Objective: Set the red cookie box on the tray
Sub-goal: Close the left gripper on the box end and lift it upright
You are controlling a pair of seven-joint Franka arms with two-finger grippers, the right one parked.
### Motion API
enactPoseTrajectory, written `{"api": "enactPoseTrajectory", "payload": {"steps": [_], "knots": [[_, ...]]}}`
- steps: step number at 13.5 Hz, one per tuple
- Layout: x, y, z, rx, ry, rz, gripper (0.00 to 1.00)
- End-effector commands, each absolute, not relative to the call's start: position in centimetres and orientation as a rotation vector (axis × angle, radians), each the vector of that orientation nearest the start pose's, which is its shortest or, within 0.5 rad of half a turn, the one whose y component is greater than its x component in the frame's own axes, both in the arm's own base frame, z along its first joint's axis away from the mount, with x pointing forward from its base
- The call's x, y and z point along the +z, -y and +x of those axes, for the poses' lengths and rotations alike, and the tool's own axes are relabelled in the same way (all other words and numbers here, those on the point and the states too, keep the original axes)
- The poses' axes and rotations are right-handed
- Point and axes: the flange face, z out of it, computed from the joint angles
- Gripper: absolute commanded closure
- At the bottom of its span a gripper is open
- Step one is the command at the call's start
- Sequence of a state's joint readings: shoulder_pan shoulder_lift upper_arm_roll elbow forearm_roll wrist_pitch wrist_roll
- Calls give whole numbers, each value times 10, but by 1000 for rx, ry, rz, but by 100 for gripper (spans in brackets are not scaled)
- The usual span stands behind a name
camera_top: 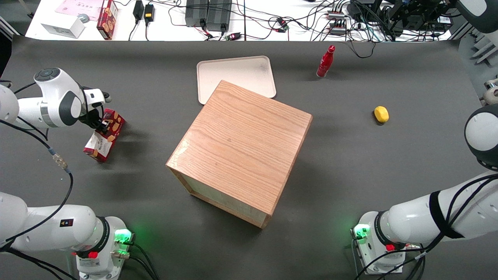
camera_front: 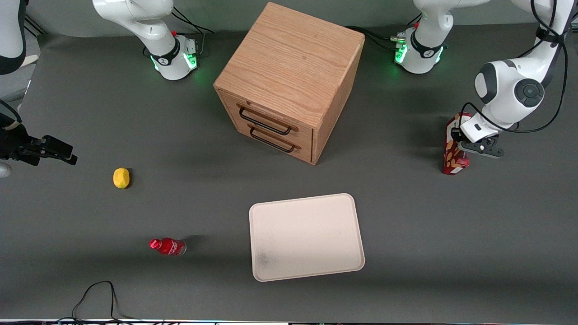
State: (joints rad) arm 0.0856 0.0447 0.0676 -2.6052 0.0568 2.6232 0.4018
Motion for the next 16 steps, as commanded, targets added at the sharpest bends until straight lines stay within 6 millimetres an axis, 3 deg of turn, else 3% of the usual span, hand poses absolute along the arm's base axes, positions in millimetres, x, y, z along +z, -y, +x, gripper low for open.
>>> {"api": "enactPoseTrajectory", "payload": {"steps": [1,4,6,11,16], "knots": [[244,-65,430,32,-476,-3084,100],[287,-66,444,69,-487,-3087,100],[342,-71,463,129,-479,-3094,100],[512,-80,522,175,-443,-3094,100],[622,-82,561,117,-419,-3081,100]]}}
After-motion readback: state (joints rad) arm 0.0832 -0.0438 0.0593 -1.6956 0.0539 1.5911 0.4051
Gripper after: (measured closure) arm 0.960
